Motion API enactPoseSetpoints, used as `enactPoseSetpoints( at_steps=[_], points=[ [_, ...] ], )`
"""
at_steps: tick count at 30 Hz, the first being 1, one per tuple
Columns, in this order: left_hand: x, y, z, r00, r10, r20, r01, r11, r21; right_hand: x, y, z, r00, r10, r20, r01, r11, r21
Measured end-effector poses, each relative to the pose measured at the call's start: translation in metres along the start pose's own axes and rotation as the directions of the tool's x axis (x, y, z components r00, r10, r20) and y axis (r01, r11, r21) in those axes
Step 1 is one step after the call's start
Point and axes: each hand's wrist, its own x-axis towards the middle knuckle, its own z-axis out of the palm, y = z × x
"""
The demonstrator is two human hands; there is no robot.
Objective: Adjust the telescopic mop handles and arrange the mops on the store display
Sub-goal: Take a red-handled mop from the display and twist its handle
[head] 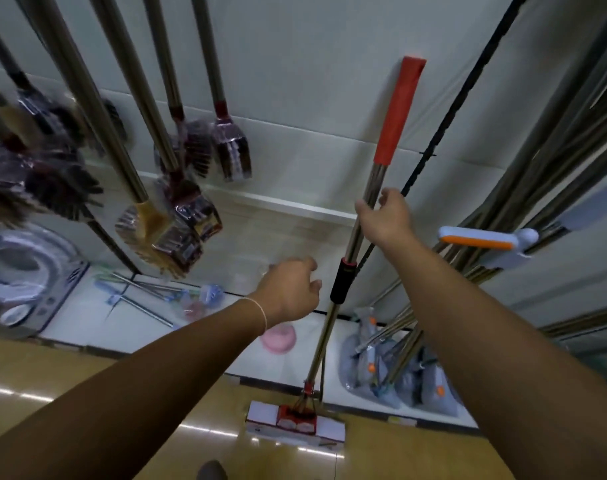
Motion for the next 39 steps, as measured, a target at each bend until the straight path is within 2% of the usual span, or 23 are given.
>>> enactPoseSetpoints(
  at_steps=[4,9,14,16,18,21,28,32,39],
  points=[
    [-0.002,0.001,0.008,1.000,-0.024,-0.015,0.024,0.999,-0.026,0.013,0.001,0.009,1.000,-0.004,0.031,-0.002,0.981,0.194],
    [0.000,0.007,0.009,0.999,-0.013,-0.045,0.010,0.998,-0.066,0.006,0.009,0.011,0.999,-0.048,-0.023,0.051,0.979,0.197],
    [0.009,0.027,0.013,0.997,-0.052,-0.051,0.045,0.991,-0.126,-0.028,0.023,-0.007,0.978,-0.209,0.007,0.207,0.973,0.101],
    [0.014,0.037,0.019,0.995,-0.095,-0.042,0.085,0.975,-0.205,-0.041,0.027,-0.016,0.967,-0.253,0.015,0.251,0.964,0.084],
    [0.014,0.047,0.025,0.993,-0.114,-0.009,0.103,0.930,-0.354,-0.053,0.031,-0.024,0.960,-0.278,0.042,0.273,0.957,0.097],
    [0.007,0.062,0.033,1.000,-0.029,-0.001,0.024,0.844,-0.535,-0.068,0.036,-0.032,0.952,-0.297,0.075,0.288,0.951,0.109],
    [-0.014,0.081,0.060,0.995,0.033,-0.089,-0.069,0.893,-0.445,-0.096,0.046,-0.050,0.940,-0.326,0.102,0.314,0.942,0.118],
    [-0.023,0.084,0.056,0.994,0.089,-0.062,-0.107,0.898,-0.426,-0.107,0.047,-0.055,0.942,-0.313,0.121,0.298,0.946,0.127],
    [-0.042,0.073,0.056,0.993,0.108,-0.052,-0.120,0.900,-0.419,-0.132,0.043,-0.048,0.944,-0.316,0.095,0.307,0.946,0.099]
  ],
)
